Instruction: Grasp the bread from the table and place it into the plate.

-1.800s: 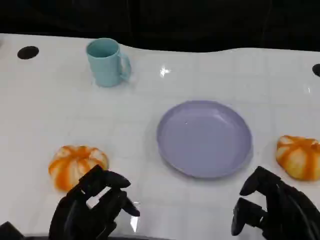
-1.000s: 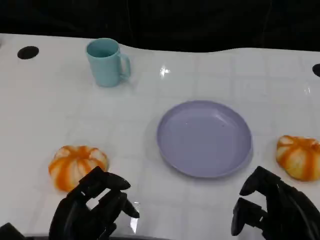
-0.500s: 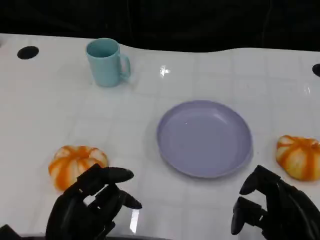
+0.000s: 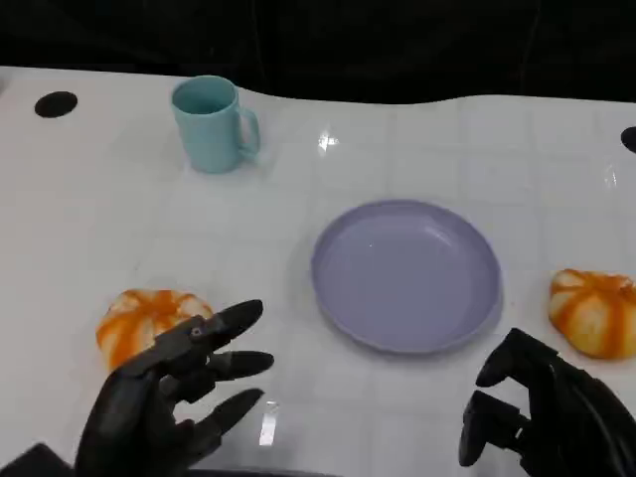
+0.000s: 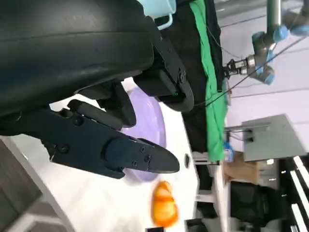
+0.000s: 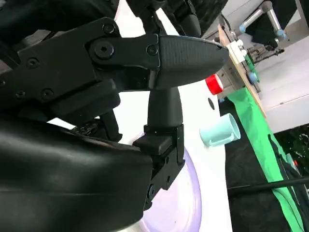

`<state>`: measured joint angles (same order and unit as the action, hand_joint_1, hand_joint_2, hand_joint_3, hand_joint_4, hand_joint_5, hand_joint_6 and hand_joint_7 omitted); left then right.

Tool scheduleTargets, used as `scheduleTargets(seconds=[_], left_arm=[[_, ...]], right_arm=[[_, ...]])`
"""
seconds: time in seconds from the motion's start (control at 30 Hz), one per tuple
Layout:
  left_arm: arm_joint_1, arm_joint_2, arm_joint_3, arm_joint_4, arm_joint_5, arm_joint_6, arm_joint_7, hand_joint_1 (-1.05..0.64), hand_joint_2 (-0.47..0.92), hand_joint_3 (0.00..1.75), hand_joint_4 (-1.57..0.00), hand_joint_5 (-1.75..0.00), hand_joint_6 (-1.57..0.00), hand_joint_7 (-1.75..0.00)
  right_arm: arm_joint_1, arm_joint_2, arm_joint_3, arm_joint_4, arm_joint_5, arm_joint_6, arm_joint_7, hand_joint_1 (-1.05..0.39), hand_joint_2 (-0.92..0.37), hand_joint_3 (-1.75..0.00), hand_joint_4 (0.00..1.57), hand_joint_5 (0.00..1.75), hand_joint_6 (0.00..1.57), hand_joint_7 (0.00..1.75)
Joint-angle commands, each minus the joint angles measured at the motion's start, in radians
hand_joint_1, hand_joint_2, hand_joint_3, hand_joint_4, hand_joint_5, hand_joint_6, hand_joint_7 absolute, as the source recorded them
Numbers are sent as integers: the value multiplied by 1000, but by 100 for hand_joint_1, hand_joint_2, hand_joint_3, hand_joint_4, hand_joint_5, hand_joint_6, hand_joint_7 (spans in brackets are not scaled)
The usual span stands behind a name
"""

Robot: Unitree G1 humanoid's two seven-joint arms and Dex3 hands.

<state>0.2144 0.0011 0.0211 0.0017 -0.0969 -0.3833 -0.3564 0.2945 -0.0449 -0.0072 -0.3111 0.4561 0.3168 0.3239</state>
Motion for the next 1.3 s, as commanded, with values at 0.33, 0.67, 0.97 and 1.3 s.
scheduleTargets(seconds=[0.33, 0.67, 0.97, 1.3], left_arm=[[2, 132, -2, -112, 357, -18, 203, -43, 91, 1, -35, -32, -43, 0], [-26, 203, -16, -100, 620, -63, 381, -40, 91, 0, -34, -26, -41, 0], [-24, 238, -41, -215, 815, 86, 405, -36, 89, 0, -26, -17, -35, 0], [-68, 313, -91, -328, 974, 322, 233, -39, 87, 0, -12, -6, -29, 0]], right_arm=[[0, -2, 0, -10, 0, 7, -16, -51, -92, -51, 74, 175, 45, 175], [-3, -1, 3, -2, -1, 1, -13, -52, -92, -49, 74, 175, 45, 175], [-6, 0, 1, 3, -2, -2, -11, -52, -92, -48, 75, 175, 46, 175], [-6, 0, 4, 5, -6, -6, -11, -52, -92, -49, 74, 175, 45, 175]])
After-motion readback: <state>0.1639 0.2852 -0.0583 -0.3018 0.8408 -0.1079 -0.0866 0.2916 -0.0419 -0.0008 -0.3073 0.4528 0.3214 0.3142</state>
